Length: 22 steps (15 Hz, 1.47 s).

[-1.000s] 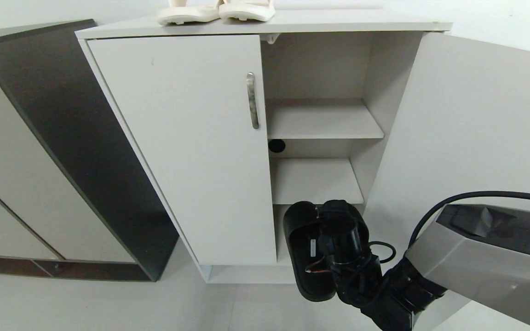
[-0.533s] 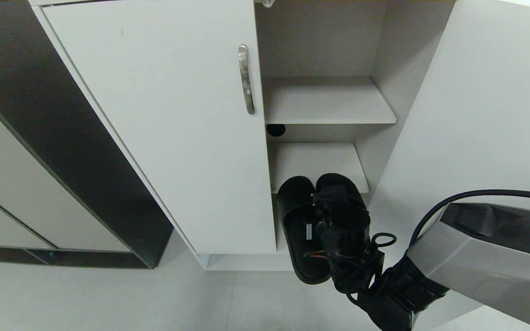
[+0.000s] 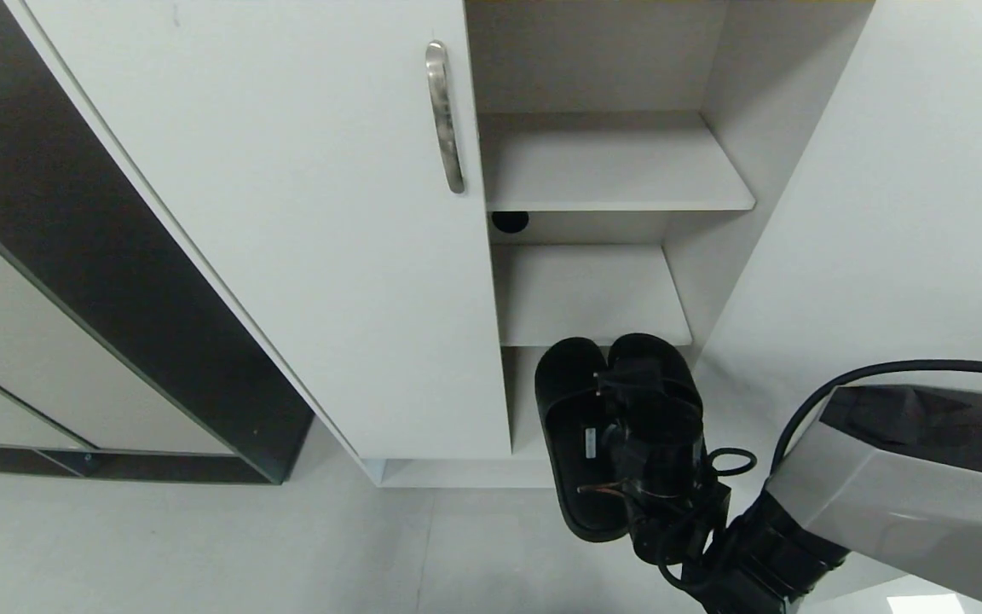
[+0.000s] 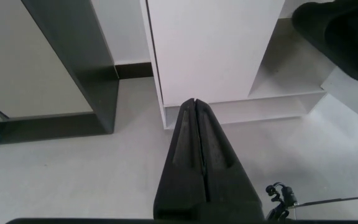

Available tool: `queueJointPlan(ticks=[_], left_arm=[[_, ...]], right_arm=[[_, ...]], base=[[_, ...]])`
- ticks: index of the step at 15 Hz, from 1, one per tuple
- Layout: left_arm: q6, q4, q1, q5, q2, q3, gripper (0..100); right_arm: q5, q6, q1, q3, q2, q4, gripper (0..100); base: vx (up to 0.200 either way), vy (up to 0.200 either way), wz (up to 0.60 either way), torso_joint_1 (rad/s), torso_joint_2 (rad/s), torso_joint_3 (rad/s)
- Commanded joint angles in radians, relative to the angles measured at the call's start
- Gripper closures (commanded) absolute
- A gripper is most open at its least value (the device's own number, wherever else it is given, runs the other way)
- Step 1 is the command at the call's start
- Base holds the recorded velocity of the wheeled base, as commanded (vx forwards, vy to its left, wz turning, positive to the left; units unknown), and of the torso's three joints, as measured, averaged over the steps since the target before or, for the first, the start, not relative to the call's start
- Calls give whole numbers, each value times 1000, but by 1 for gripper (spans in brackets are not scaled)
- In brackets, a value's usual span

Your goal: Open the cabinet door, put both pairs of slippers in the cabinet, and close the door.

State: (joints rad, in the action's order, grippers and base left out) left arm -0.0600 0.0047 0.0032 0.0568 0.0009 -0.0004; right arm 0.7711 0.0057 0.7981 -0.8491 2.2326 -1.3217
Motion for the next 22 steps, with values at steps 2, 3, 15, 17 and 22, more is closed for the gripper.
queueJointPlan(ticks=[2,3,15,17,22], left_arm=[[0,0,0,0,-1,0,100],[0,0,0,0,-1,-1,100],[0,0,0,0,-1,0,100],[0,0,0,0,-1,-1,100],[0,0,0,0,-1,-1,100]], right_arm=[[1,0,-13,105,-62,-39,100],[1,0,-16,113,-62,-44,100],[4,-4,-71,156,-111,-45,100],[4,-4,-65,154,-110,-45,100],[4,-3,12,208,-162,-44,100]], base=[[0,0,0,0,0,0],[0,0,0,0,0,0],[0,0,0,0,0,0],[0,0,0,0,0,0],[0,0,0,0,0,0]])
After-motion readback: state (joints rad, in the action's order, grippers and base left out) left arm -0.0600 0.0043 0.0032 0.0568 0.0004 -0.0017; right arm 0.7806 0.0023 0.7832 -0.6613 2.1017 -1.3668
